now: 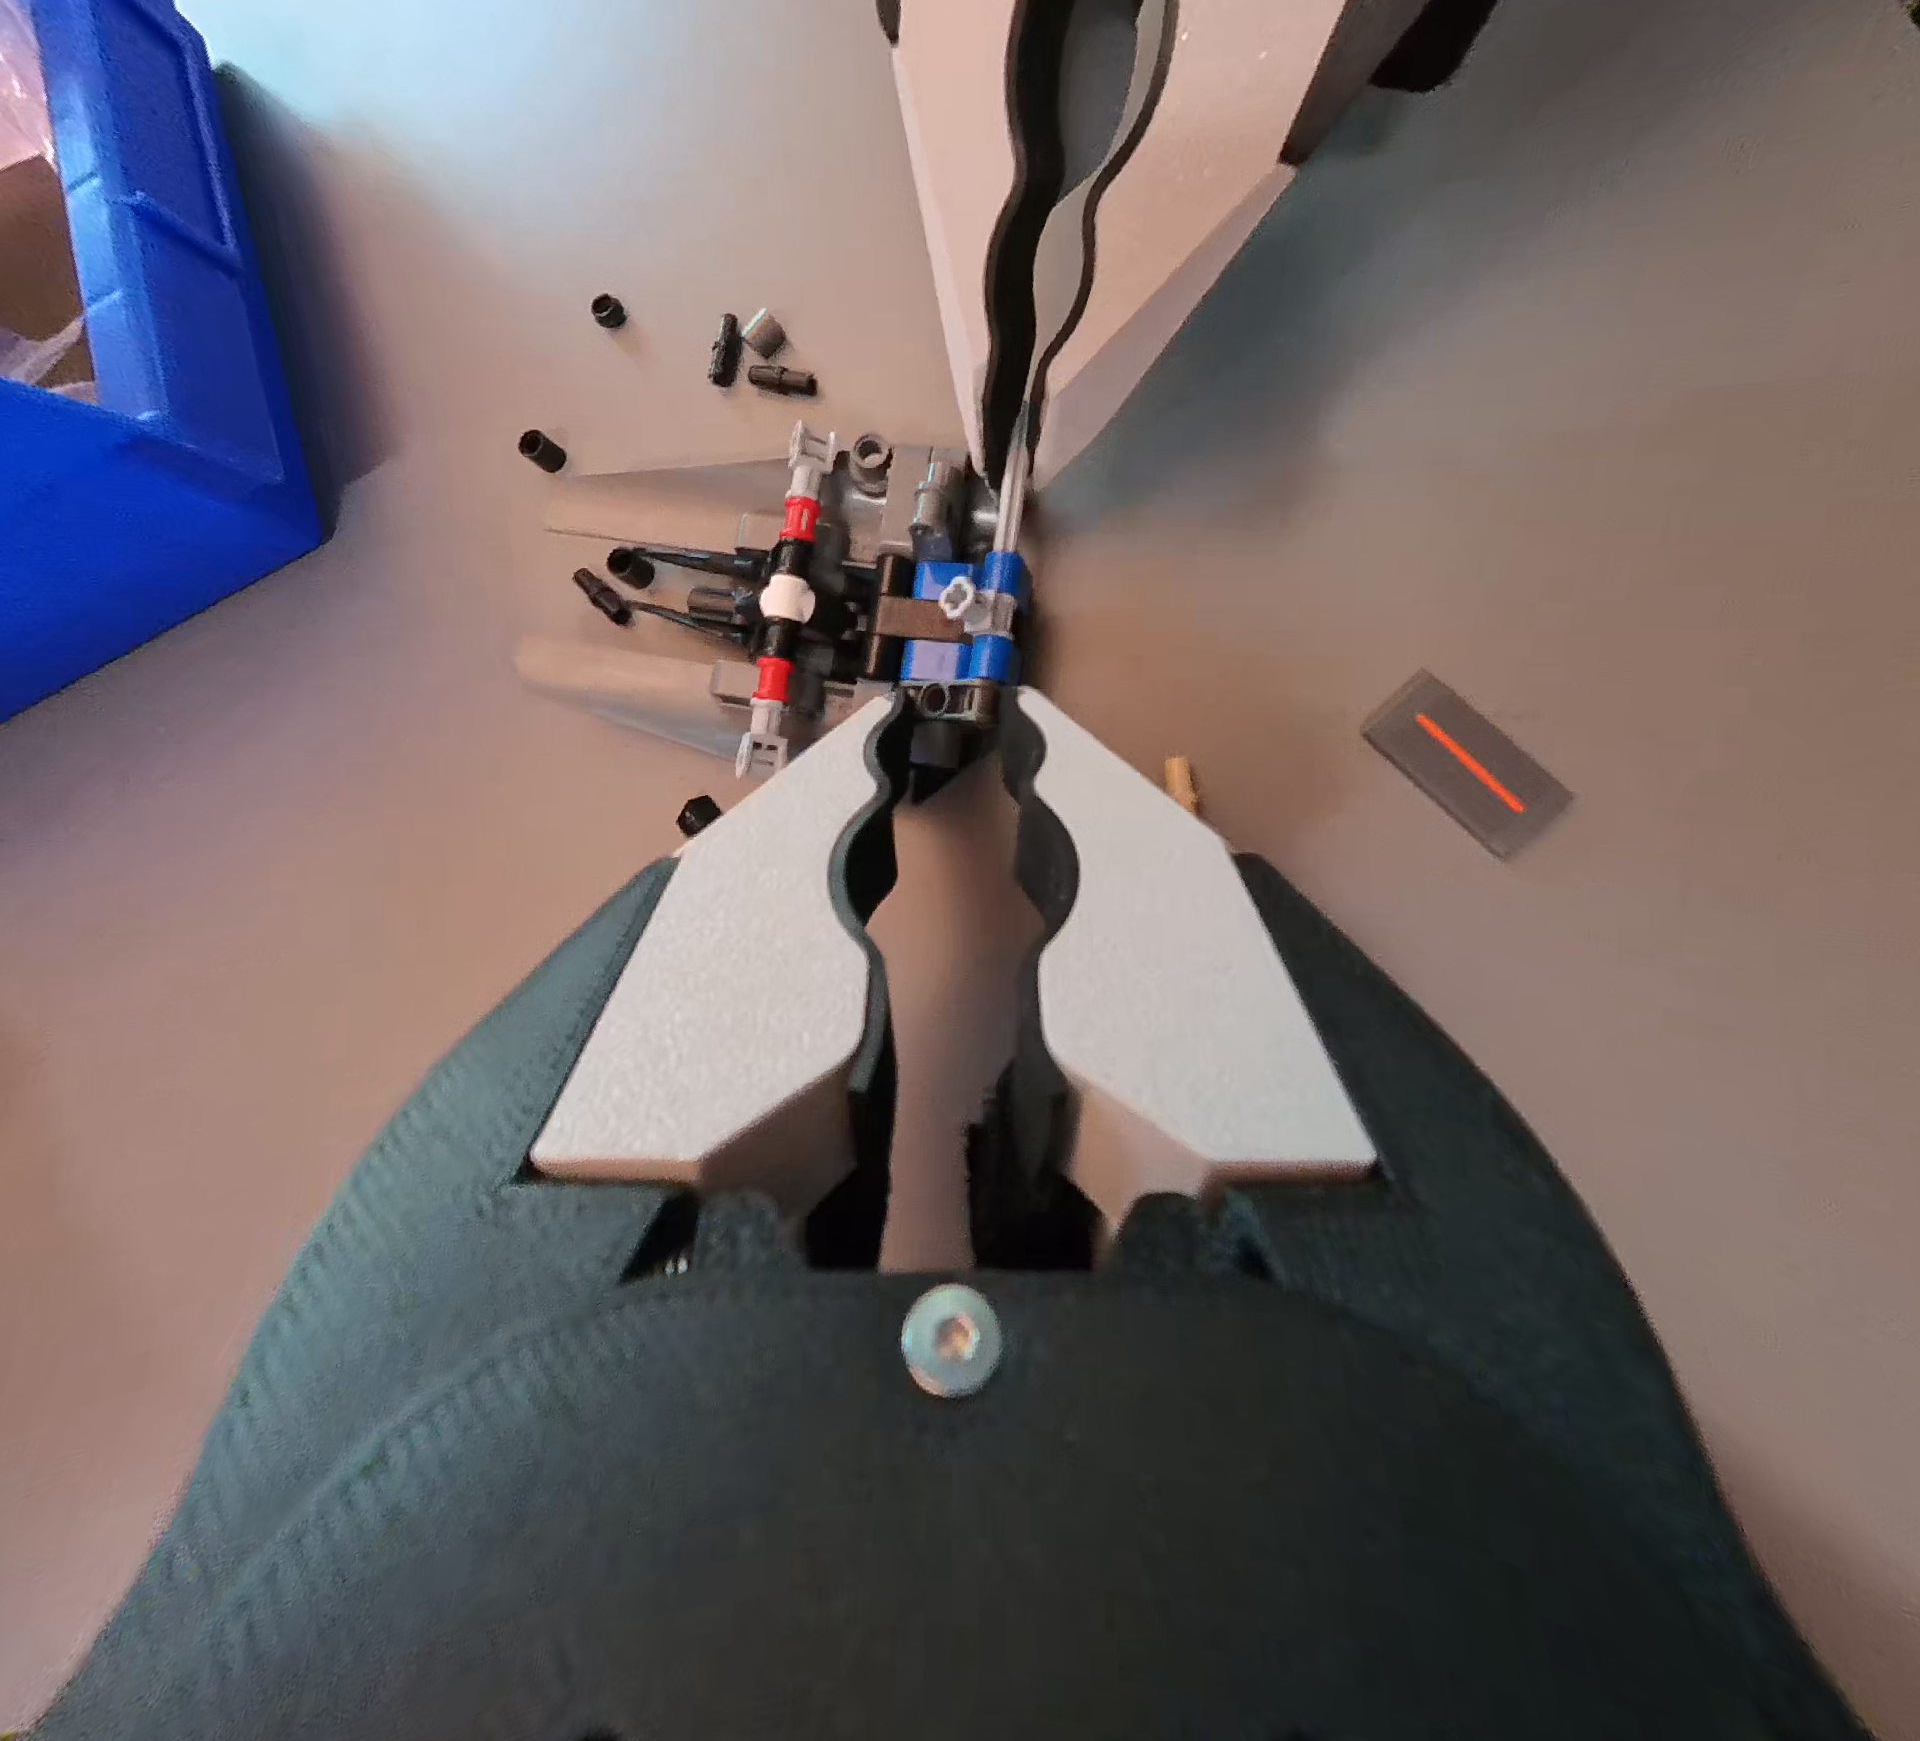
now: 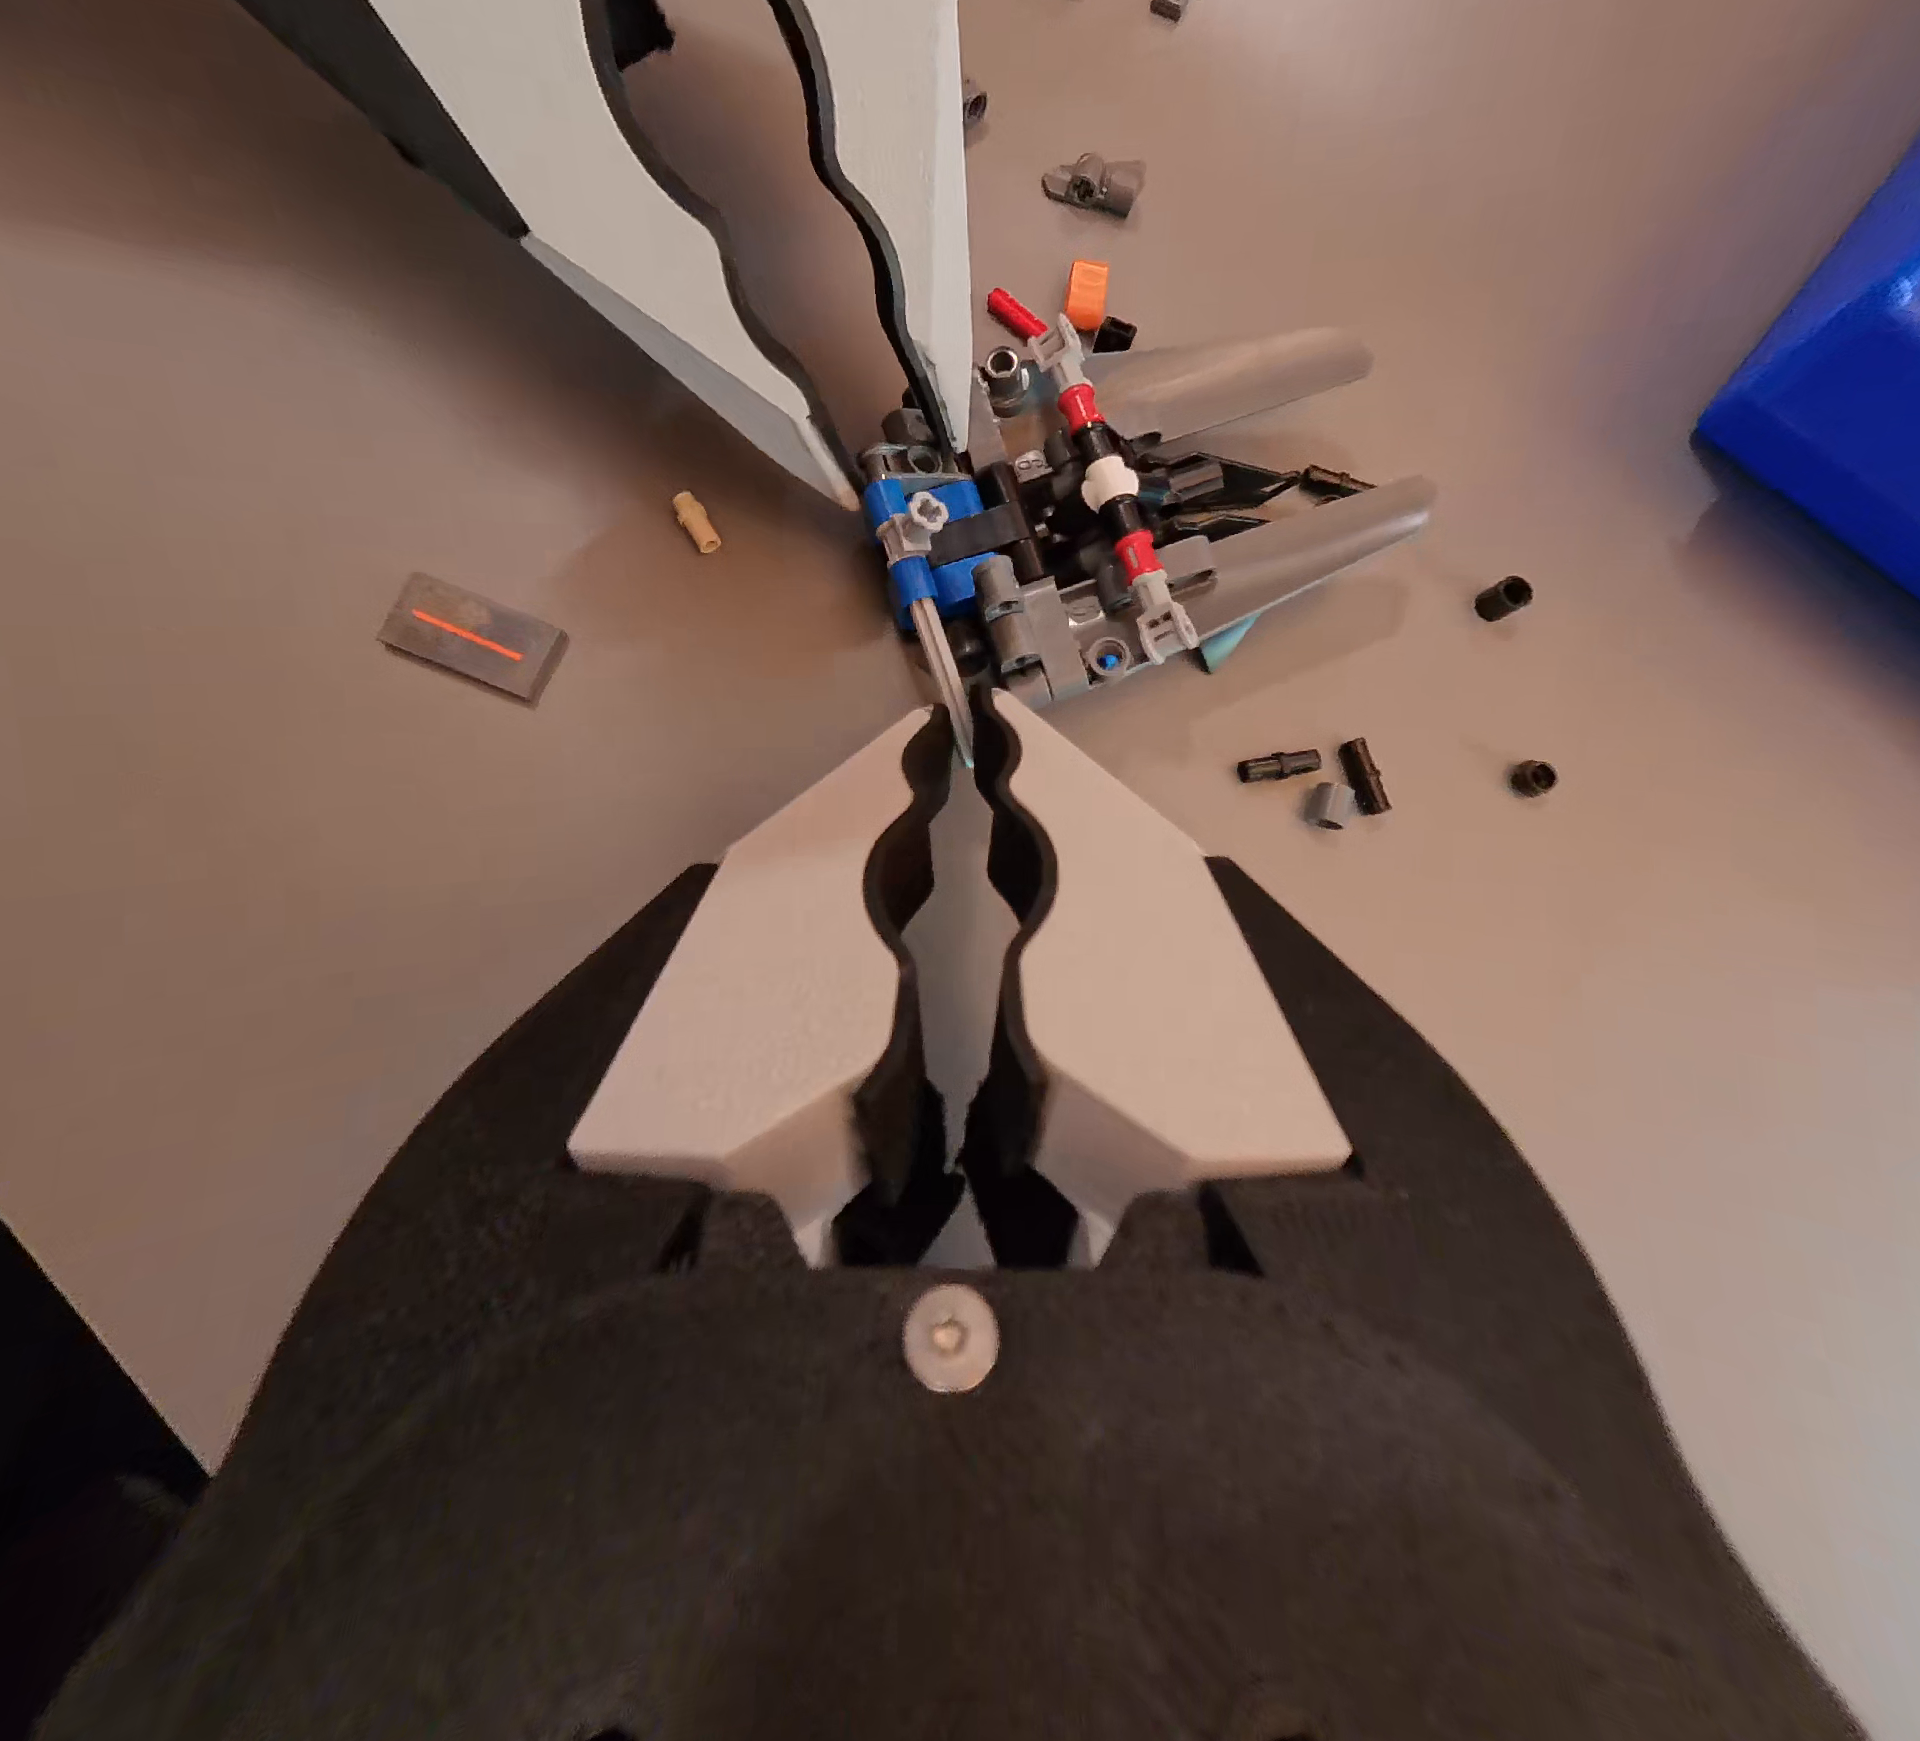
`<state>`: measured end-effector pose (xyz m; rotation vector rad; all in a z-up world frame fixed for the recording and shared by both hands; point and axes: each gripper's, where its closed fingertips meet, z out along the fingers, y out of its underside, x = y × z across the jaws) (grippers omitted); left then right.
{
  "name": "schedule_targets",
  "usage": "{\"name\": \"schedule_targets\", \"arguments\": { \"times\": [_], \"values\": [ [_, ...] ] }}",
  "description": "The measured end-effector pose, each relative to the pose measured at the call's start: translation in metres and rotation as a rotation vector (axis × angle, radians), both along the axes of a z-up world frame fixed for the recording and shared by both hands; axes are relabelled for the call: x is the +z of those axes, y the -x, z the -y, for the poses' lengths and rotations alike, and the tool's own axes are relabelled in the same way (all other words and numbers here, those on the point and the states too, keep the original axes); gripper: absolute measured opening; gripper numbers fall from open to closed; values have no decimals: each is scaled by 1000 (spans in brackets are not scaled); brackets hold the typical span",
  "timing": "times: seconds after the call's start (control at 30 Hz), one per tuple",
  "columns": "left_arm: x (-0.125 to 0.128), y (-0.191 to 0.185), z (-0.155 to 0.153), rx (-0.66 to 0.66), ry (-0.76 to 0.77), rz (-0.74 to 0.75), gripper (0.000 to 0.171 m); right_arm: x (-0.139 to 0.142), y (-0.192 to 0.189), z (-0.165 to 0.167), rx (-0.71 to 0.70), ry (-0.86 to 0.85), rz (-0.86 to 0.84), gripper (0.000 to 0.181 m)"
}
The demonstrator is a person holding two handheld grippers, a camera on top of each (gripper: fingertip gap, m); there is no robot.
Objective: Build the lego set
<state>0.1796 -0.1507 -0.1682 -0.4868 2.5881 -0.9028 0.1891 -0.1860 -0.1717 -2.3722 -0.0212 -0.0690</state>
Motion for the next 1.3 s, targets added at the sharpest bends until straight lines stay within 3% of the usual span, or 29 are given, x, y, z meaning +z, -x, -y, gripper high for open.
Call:
{"name": "schedule_targets", "arguments": {
  "times": [0.07,0.57,1.3],
  "values": [
    [0,1,2,11,38,-28,20,0,0,0,10,2,-11,1],
    [0,-4,4,56,126,-59,16,1,0,-1,17,-6,-9,2],
    [0,-8,-1,71,156,-59,16,2,-9,-8,105,45,446,1]
  ]
}}
